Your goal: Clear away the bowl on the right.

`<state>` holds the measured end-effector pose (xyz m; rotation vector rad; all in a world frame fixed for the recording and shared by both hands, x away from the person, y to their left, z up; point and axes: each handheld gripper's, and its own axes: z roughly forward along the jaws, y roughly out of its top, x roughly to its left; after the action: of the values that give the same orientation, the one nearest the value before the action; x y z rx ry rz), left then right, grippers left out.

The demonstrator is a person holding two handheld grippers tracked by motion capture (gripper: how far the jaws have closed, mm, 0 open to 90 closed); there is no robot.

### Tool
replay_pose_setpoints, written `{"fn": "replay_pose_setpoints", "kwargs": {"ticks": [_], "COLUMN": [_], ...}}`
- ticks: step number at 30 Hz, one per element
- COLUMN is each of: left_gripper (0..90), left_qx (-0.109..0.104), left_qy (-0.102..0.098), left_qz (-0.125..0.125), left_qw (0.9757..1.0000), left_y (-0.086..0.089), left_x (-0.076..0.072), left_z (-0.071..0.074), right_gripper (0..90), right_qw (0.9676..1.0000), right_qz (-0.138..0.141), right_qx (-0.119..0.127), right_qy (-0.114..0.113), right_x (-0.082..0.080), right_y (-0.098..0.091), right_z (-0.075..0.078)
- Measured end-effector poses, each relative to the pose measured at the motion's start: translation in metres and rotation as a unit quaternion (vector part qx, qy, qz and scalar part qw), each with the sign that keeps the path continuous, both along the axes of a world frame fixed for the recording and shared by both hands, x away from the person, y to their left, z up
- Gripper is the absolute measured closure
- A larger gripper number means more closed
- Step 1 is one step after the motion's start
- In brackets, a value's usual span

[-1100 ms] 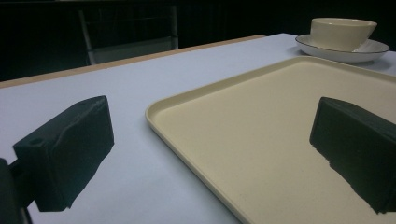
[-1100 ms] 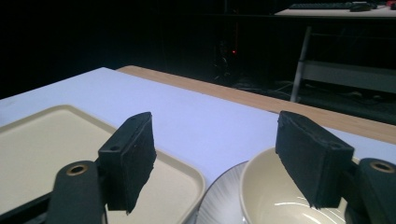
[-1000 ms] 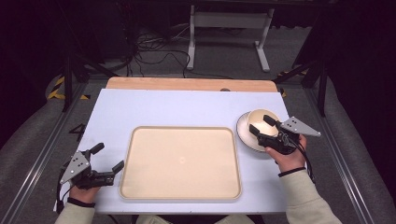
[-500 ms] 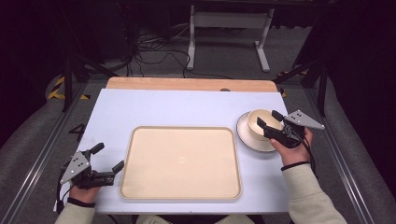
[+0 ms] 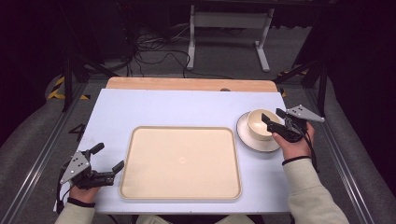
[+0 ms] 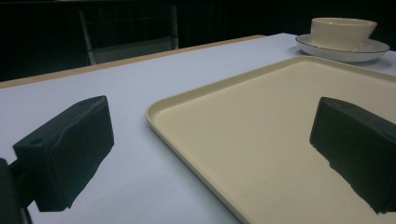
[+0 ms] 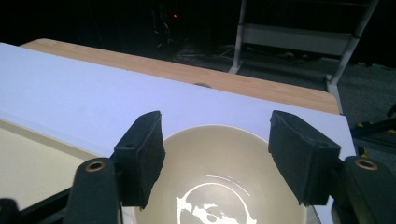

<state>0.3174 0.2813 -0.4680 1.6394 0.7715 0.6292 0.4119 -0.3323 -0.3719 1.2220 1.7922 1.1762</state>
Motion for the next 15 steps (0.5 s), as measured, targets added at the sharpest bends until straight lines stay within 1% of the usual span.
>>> {"fn": "replay_pose_setpoints", "kwargs": {"ticks": [3,8,12,15], "left_gripper": [0.3,0.3,0.3,0.3], "left_qx": [0.0,-0.001,0.0,0.0], "left_qy": [0.0,0.0,0.0,0.0], "left_qz": [0.0,0.0,0.0,0.0], "left_qw": [1.0,1.0,1.0,1.0], "left_y": [0.0,0.0,0.0,0.0], "left_x": [0.0,0.0,0.0,0.0], "left_z": [0.0,0.0,0.0,0.0], "right_gripper": [36.5,38.0,41.9,42.8], "right_qw": [0.9998,0.9995,0.9989,0.9979], "right_qz": [-0.011,-0.023,-0.034,-0.043], "right_qx": [-0.008,-0.006,-0.003,-0.008], "right_qy": [0.01,0.019,0.032,0.047], "right_x": [0.005,0.008,0.012,0.016], "right_y": [-0.002,-0.007,-0.011,-0.013], "right_z": [0.001,-0.001,-0.003,-0.003]}}
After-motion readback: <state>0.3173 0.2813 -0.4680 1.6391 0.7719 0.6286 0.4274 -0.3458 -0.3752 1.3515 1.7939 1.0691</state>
